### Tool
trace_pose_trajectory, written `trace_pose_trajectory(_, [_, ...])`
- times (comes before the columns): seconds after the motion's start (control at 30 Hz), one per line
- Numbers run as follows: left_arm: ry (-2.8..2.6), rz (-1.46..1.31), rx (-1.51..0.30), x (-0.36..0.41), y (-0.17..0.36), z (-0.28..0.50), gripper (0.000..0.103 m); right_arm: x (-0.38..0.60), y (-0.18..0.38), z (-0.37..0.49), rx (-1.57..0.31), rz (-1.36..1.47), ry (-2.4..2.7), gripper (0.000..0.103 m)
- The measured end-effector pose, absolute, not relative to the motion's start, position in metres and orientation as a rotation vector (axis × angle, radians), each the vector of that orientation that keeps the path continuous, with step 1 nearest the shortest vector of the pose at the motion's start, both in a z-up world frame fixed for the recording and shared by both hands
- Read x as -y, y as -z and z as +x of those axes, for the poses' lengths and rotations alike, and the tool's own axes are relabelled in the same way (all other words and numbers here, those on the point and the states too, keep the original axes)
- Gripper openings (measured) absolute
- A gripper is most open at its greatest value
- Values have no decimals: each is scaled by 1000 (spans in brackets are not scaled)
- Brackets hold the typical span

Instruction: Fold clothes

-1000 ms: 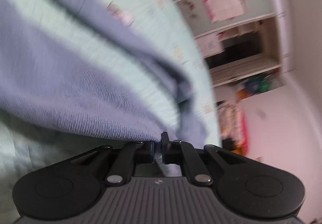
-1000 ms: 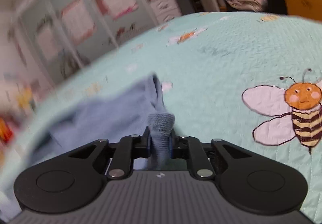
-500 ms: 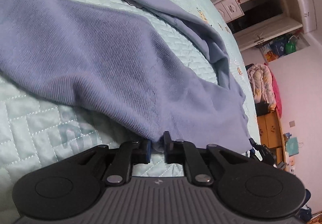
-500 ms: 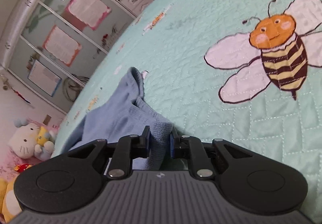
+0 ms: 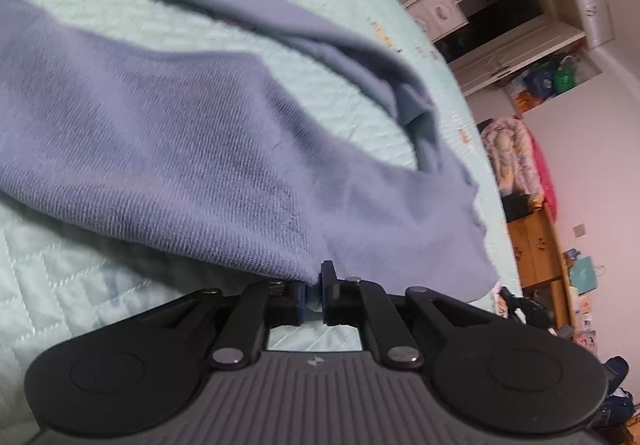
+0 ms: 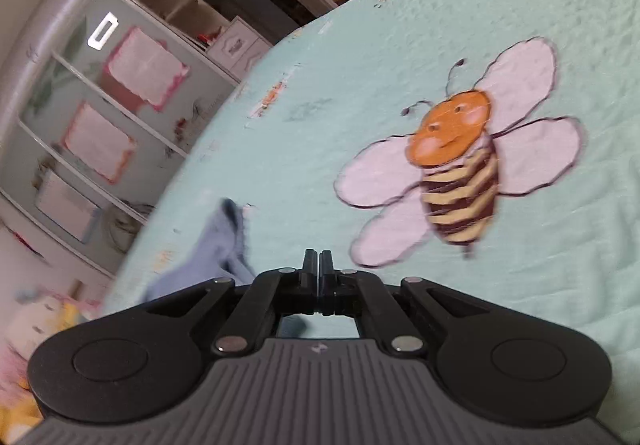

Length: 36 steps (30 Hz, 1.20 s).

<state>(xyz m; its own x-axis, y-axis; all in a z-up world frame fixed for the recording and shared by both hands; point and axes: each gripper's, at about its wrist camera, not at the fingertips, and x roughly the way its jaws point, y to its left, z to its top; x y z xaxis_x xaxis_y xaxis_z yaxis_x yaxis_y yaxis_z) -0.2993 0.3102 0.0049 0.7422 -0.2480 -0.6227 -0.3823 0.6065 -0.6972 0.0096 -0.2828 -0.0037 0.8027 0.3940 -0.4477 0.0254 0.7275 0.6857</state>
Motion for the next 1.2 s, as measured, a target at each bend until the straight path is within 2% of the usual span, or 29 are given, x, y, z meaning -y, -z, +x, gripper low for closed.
trace_pose_trajectory(0.27, [-135,-921,-766,-302,1,-302,19,229,-26,-7,-583,513,-490,8])
trace_pose_trajectory(0.33, [-140,-909,-765,-300,1,-303,19,217,-21,0,-629,508,-551,25])
trace_pose_trajectory(0.37, [-140,-907,-764,-300,0,-304,19,216,-14,6,-659,513,-537,25])
trace_pose_trajectory(0.4, [-139,-905,-763,-300,0,-305,20,218,-4,13,-689,517,-490,24])
trace_pose_trajectory(0.43, [-139,-905,-762,-299,1,-306,20,223,7,19,-710,523,-439,3])
trace_pose_trajectory(0.53, [-139,-907,-755,-298,1,-310,21,247,25,19,-670,664,-389,0])
trace_pose_trajectory(0.6, [-139,-905,-747,-297,0,-314,25,244,14,7,-627,646,-334,0])
trace_pose_trajectory(0.63, [-140,-900,-743,-296,-1,-316,26,240,8,0,-609,635,-313,7])
trace_pose_trajectory(0.73, [-149,-884,-726,-295,-3,-327,29,222,-3,-25,-599,674,-366,18])
trace_pose_trajectory(0.9, [-208,-915,-674,-306,-6,-355,33,141,-12,-76,-679,644,-614,22])
trace_pose_trajectory(0.97, [-272,-930,-640,-316,-8,-369,35,109,-13,-91,-708,612,-697,28])
trace_pose_trajectory(1.1, [-428,-978,-544,-343,-12,-401,42,81,6,-106,-709,643,-718,50])
trace_pose_trajectory(1.13, [-471,-997,-522,-351,-10,-409,42,81,15,-108,-697,658,-711,50])
trace_pose_trajectory(1.2, [-542,-1047,-481,-365,-6,-421,42,81,30,-112,-677,691,-702,40])
